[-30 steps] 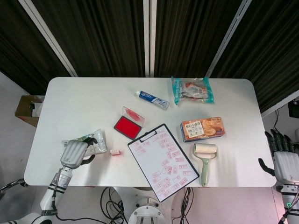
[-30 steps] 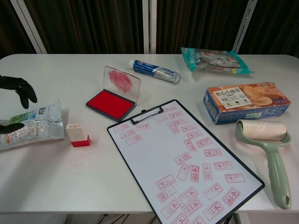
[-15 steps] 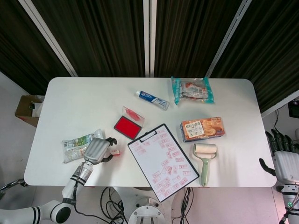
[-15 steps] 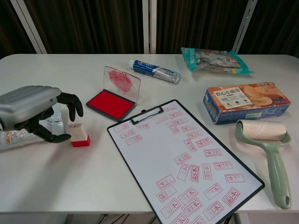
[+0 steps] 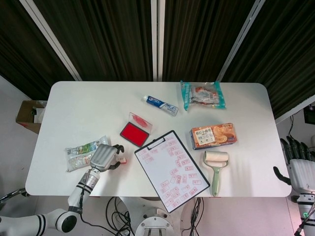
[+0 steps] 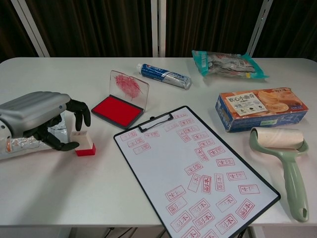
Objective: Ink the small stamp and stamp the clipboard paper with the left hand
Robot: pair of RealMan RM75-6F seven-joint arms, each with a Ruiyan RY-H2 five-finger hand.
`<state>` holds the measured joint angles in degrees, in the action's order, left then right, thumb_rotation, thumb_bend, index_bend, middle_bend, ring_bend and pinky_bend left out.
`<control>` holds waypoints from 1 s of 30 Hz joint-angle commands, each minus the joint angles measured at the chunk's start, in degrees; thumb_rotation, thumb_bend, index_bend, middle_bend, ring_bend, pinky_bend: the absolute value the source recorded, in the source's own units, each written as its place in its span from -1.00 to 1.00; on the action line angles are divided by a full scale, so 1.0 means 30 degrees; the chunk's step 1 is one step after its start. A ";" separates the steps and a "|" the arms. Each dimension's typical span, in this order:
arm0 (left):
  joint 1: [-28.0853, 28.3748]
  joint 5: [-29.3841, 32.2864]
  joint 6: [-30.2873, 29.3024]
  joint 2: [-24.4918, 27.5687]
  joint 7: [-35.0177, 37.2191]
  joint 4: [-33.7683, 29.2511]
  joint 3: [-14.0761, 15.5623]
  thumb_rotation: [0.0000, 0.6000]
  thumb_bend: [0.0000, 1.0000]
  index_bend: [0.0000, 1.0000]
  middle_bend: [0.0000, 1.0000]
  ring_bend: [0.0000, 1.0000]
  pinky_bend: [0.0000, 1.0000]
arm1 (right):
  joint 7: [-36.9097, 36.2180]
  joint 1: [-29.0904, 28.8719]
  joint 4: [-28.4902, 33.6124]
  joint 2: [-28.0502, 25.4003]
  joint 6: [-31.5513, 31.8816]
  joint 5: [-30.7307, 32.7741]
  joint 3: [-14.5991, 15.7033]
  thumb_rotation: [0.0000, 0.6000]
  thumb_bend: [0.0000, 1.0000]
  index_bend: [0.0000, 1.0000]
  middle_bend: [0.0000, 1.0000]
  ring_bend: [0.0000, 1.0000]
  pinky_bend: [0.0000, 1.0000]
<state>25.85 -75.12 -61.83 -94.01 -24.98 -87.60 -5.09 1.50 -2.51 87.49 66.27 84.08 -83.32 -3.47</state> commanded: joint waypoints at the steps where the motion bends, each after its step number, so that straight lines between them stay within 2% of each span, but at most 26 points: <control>1: 0.0051 0.0017 -0.0057 -0.0012 0.0052 0.0054 0.0039 1.00 -0.50 -0.16 -0.04 1.00 1.00 | -0.0004 0.0004 -0.0038 0.0033 -0.0044 0.0041 0.0009 1.00 -0.60 -1.00 -1.00 -1.00 -1.00; 30: 0.0498 -0.0421 -0.0429 -0.0149 0.0569 0.0475 0.0608 1.00 -0.38 -0.04 0.05 1.00 1.00 | -0.0212 0.0037 -0.0525 0.0299 -0.0396 0.0313 0.0042 1.00 -0.60 -1.00 -1.00 -1.00 -1.00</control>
<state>27.34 -76.38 -63.12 -94.45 -23.27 -86.19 -3.27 0.86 -2.40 85.91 67.17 82.89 -82.38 -3.34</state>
